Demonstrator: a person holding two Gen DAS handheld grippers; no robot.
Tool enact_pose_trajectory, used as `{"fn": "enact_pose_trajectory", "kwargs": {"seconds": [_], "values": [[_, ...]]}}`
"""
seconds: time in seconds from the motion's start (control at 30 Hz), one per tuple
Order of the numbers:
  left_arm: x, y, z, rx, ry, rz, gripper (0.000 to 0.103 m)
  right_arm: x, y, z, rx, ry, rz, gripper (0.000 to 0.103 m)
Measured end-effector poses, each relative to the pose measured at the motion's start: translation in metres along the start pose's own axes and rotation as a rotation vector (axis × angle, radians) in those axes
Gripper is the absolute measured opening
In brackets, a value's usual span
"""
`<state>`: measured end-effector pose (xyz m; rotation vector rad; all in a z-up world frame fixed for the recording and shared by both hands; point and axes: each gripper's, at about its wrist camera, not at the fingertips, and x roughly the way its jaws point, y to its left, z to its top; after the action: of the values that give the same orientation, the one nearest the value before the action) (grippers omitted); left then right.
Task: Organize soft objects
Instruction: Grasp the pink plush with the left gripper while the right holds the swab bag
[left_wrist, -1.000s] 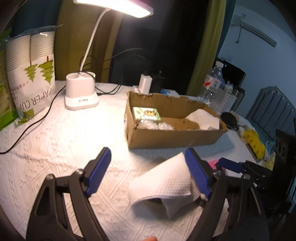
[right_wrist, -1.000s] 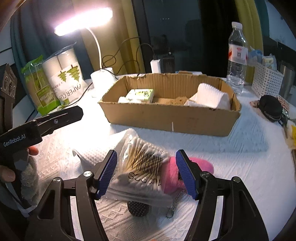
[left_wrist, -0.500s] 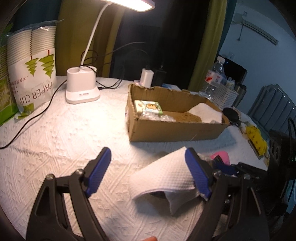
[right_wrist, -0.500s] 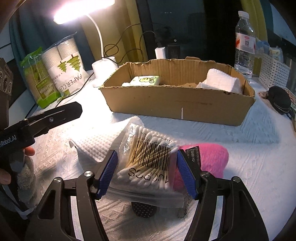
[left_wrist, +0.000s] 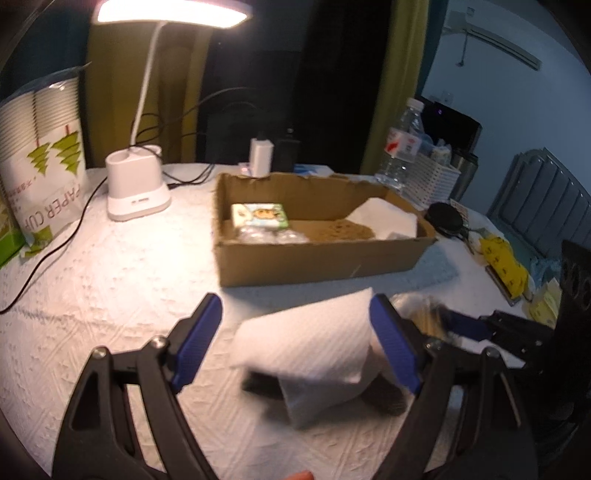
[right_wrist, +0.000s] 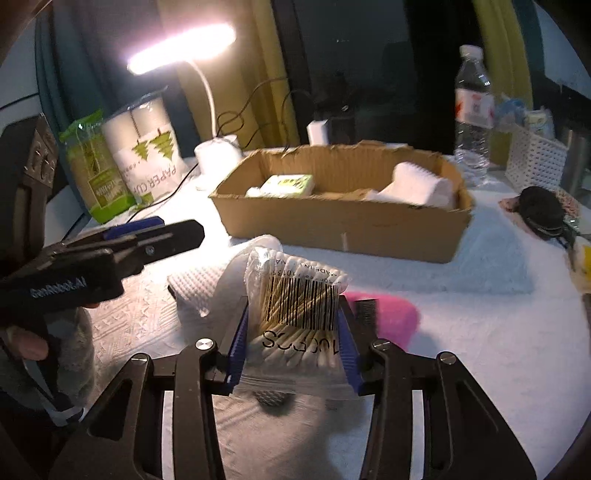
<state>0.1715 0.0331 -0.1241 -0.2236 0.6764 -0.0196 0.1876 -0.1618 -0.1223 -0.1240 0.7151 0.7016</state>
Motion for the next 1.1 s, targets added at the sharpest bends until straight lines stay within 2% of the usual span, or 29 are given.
{"fn": "enact_pose_trajectory", "kwargs": {"seconds": [0.43, 0.67, 0.9, 1.1], "values": [[0.016, -0.056, -0.001, 0.094, 0.035, -0.009, 0.083, -0.028, -0.062, -0.016, 0.061, -0.025, -0.078, 0.045], [0.018, -0.069, -0.001, 0.112, 0.043, 0.002, 0.083, -0.041, -0.098, -0.025, 0.119, -0.033, -0.129, 0.046], [0.024, -0.094, 0.001, 0.167, 0.044, -0.029, 0.083, -0.048, -0.116, -0.029, 0.149, -0.041, -0.138, 0.045], [0.037, -0.128, 0.009, 0.231, 0.047, -0.084, 0.083, -0.051, -0.124, -0.032, 0.163, -0.043, -0.127, 0.045]]}}
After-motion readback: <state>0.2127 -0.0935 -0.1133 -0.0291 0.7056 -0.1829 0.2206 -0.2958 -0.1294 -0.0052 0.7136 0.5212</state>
